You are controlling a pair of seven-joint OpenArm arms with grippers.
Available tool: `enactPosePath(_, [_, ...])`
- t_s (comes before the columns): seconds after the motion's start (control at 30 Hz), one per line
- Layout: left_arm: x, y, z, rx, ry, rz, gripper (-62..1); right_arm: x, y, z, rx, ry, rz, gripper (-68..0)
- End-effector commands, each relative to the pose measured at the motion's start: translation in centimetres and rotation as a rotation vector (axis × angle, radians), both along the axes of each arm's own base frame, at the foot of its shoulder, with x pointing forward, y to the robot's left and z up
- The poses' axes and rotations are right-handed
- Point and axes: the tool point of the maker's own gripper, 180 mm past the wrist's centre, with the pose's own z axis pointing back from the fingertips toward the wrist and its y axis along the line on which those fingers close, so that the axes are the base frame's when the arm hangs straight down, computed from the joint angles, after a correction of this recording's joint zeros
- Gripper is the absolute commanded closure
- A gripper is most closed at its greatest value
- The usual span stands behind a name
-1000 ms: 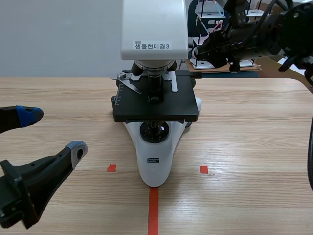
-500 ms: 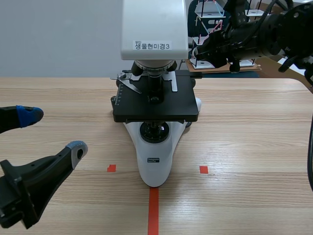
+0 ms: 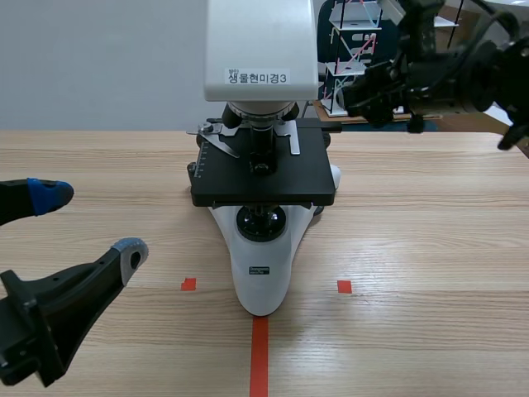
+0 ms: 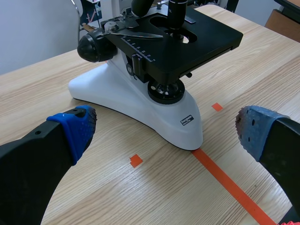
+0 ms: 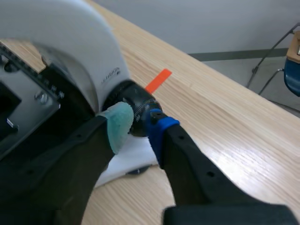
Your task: Return to the home posture
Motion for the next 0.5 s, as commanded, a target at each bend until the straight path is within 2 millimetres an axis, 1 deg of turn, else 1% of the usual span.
enactPosePath(0.0, [0.0,0.1,0.4,-0.018,-0.009,0.007,-62.3,-0.6,-1.0,1.1,0.005,-0.052,-0.015,-25.0])
enactPosePath(0.1, [0.0,0.1,0.4,-0.018,-0.009,0.007,-62.3,-2.7,-1.8,0.6,-0.003,-0.097,-0.031,-37.8])
enactPosePath(0.17, [0.0,0.1,0.4,-0.018,-0.009,0.007,-62.3,-4.4,-2.0,0.3,-0.006,-0.132,-0.038,-43.1])
enactPosePath(0.3, [0.0,0.1,0.4,-0.018,-0.009,0.007,-62.3,-8.1,-1.8,0.4,0.012,-0.205,-0.027,-48.3])
enactPosePath(0.47, [0.0,0.1,0.4,-0.018,-0.009,0.007,-62.3,-13.0,-0.8,1.7,0.023,-0.292,0.012,-54.8])
